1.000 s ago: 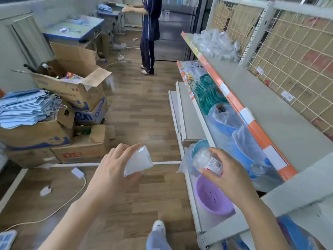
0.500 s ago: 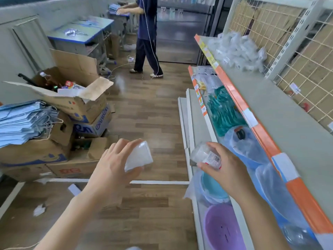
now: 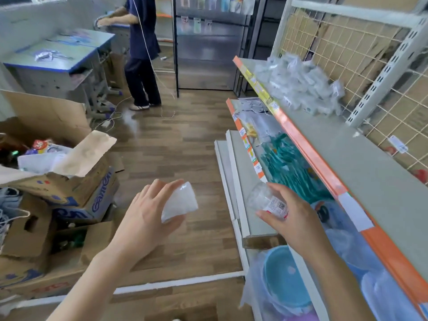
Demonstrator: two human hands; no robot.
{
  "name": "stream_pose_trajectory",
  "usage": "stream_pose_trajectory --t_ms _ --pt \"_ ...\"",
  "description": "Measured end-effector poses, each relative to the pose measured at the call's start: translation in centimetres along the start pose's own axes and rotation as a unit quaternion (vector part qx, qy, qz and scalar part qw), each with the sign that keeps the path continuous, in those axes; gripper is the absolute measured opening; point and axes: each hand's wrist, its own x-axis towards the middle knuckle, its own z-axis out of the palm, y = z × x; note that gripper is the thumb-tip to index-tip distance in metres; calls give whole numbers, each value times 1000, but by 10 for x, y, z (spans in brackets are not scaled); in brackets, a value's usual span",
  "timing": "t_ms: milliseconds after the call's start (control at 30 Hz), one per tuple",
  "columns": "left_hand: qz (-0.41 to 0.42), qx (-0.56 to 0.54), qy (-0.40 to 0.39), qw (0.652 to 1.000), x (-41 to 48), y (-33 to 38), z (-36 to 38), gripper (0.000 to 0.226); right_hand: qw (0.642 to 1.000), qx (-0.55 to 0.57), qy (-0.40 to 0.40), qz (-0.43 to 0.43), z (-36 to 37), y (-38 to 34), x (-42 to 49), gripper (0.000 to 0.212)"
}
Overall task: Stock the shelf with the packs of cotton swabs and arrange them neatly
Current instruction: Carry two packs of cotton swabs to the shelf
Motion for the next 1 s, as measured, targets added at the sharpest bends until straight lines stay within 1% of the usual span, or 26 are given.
stream_pose_trajectory --t_ms 67,167,367,533,667,833,1000 --pt "17 -1 -12 1000 34 -20 1 69 1000 -8 3 5 6 -6 32 59" --pt "30 0 -20 999 80 -49 5 72 1000 -18 7 12 15 -10 74 59" --pt "41 -11 -46 998 147 -90 27 70 999 -23 10 34 34 -3 146 59" --pt "38 -15 -44 998 205 -122 46 62 999 -13 8 43 53 12 206 58" --pt "43 -12 -37 998 266 -145 61 62 998 -3 7 55 60 28 264 59" --pt "41 -26 -37 998 359 -157 80 69 997 1 48 67 49 49 343 58" --pt "79 -67 -45 994 425 -158 108 61 992 6 86 93 39 68 397 55"
